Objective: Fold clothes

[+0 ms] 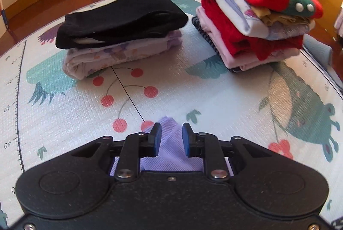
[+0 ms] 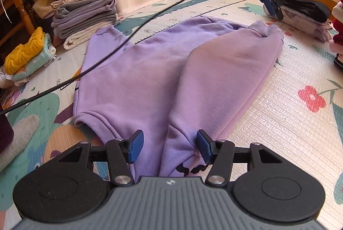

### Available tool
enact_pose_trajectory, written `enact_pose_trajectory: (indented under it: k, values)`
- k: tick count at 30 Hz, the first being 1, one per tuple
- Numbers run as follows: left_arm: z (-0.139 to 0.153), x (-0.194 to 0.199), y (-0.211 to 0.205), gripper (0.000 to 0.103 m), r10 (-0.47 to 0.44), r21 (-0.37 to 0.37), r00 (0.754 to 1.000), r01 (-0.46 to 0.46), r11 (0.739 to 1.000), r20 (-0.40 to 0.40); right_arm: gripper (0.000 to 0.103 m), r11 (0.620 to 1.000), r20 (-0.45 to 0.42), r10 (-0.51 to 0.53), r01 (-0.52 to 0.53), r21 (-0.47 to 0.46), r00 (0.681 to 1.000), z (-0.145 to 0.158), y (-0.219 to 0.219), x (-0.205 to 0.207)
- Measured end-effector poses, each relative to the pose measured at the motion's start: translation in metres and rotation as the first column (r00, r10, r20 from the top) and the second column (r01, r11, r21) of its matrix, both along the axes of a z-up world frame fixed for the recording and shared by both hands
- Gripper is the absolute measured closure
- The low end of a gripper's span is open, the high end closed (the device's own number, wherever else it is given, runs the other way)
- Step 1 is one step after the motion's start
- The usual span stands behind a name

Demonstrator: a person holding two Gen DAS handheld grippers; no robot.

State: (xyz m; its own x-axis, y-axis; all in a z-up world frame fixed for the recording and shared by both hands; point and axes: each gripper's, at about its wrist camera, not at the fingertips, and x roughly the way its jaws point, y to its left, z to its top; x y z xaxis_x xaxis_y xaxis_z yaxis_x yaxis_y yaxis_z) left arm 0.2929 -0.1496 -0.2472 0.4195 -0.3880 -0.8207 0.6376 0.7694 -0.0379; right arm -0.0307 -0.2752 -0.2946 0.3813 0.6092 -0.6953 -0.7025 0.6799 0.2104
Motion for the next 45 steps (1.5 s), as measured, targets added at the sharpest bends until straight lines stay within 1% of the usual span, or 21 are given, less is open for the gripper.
enact_pose_trajectory:
  k: [2,4,6,7,8,10,13,16,20,22,24,27,30,32,34,35,37,39,40,43,45]
  values:
    - [-0.006,-0.009,-0.002,0.085,-0.031,0.000,0.999,0.031,1.000,-0.031,0.047,1.000,0.009,0.001,-0.001,-0.004,1.000,0.000,0.000,-0.002]
    - [-0.019,-0.008,-0.009,0.085,-0.010,-0.006,0.998,0.010,1.000,-0.054,0.047,1.000,0.014,0.001,-0.001,-0.009,1.000,-0.001,0.001,-0.002]
    - [-0.034,-0.005,-0.018,0.085,0.000,0.027,0.999,0.002,1.000,-0.054,0.047,1.000,0.010,0.000,0.000,-0.011,1.000,-0.002,0.002,-0.001]
    - [-0.040,-0.003,-0.021,0.083,0.001,0.039,0.999,0.001,0.999,-0.042,0.047,1.000,0.010,0.002,-0.002,-0.013,1.000,-0.003,0.002,-0.001]
    - [-0.042,-0.003,-0.021,0.083,0.005,0.034,1.000,-0.004,0.999,-0.029,0.046,1.000,0.012,0.006,-0.005,-0.018,1.000,-0.003,0.003,-0.001]
    - [-0.042,-0.004,-0.021,0.083,0.020,0.033,0.999,-0.019,0.999,-0.030,0.045,1.000,0.016,0.013,-0.012,-0.027,1.000,-0.004,0.004,-0.002]
    - [-0.039,-0.002,-0.018,0.082,-0.002,0.052,1.000,0.003,0.999,-0.024,0.043,0.999,0.023,0.018,-0.017,-0.044,1.000,-0.002,0.007,-0.004]
    - [-0.022,-0.004,-0.012,0.083,0.028,0.083,0.999,-0.026,0.996,-0.020,0.041,0.999,0.028,0.019,-0.018,-0.036,0.999,0.008,0.001,-0.005]
    - [0.022,-0.028,0.020,0.083,0.023,0.097,1.000,-0.023,0.995,0.006,0.044,0.999,0.034,0.021,-0.020,-0.026,0.999,0.022,-0.006,-0.007]
    - [0.047,-0.048,0.050,0.083,0.050,0.065,0.999,-0.050,0.997,-0.002,0.046,1.000,0.037,0.022,-0.021,-0.021,0.999,0.029,-0.009,-0.008]
    - [0.061,-0.069,0.079,0.082,0.094,0.031,0.995,-0.093,0.995,-0.018,0.046,1.000,0.041,0.023,-0.022,-0.016,0.999,0.036,-0.013,-0.009]
    - [0.065,-0.103,0.124,0.075,0.198,-0.020,0.978,-0.200,0.980,-0.063,0.046,1.000,0.045,0.025,-0.024,-0.008,0.999,0.047,-0.018,-0.010]
    - [0.057,-0.131,0.167,0.075,0.307,-0.086,0.943,-0.319,0.944,-0.132,0.046,1.000,0.008,0.020,-0.020,-0.005,1.000,0.060,-0.026,0.002]
    - [0.054,-0.153,0.190,0.075,0.347,-0.124,0.924,-0.368,0.922,-0.164,0.046,1.000,-0.037,0.003,-0.003,-0.012,0.999,0.068,-0.033,0.019]
    - [0.054,-0.174,0.208,0.075,0.358,-0.155,0.919,-0.382,0.911,-0.165,0.048,0.999,-0.073,0.000,-0.002,-0.038,0.997,0.077,-0.039,0.038]
    - [0.054,-0.184,0.217,0.075,0.368,-0.170,0.915,-0.394,0.903,-0.165,0.052,0.998,-0.086,0.007,-0.012,-0.057,0.996,0.083,-0.042,0.049]
    - [0.051,-0.202,0.238,0.075,0.410,-0.200,0.897,-0.438,0.876,-0.167,0.054,0.995,-0.109,0.019,-0.030,-0.098,0.994,0.096,-0.045,0.069]
    - [0.044,-0.216,0.260,0.075,0.475,-0.232,0.859,-0.510,0.828,-0.193,0.054,0.989,-0.127,0.035,-0.052,-0.136,0.991,0.110,-0.045,0.088]
    - [0.039,-0.223,0.271,0.075,0.512,-0.243,0.833,-0.551,0.798,-0.209,0.054,0.986,-0.132,0.044,-0.064,-0.152,0.990,0.117,-0.042,0.098]
    - [0.024,-0.241,0.303,0.075,0.609,-0.257,0.752,-0.659,0.707,-0.253,0.054,0.978,-0.147,0.064,-0.091,-0.190,0.987,0.132,-0.029,0.126]
    - [0.017,-0.253,0.323,0.075,0.670,-0.265,0.690,-0.724,0.637,-0.276,0.054,0.980,-0.165,0.055,-0.084,-0.179,0.985,0.133,-0.015,0.140]
